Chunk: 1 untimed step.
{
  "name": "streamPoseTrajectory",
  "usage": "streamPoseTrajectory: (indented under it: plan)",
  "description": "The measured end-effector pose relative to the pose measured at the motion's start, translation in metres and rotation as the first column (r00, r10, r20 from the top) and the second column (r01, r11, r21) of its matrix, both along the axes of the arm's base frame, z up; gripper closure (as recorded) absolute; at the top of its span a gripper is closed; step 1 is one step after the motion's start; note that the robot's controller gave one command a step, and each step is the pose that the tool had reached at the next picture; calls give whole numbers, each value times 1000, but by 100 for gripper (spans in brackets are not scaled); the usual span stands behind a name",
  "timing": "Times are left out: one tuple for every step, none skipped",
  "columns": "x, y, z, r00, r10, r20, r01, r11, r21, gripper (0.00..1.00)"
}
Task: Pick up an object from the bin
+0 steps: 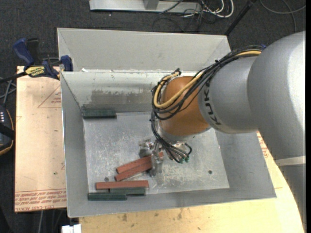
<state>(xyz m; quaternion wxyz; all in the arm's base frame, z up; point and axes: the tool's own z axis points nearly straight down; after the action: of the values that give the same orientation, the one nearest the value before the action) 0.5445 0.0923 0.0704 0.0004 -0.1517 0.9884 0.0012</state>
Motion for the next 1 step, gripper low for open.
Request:
streamPoseTrajectory:
  plan:
    - [7,8,75,1000,-14,-2,14,1000,-2,0]
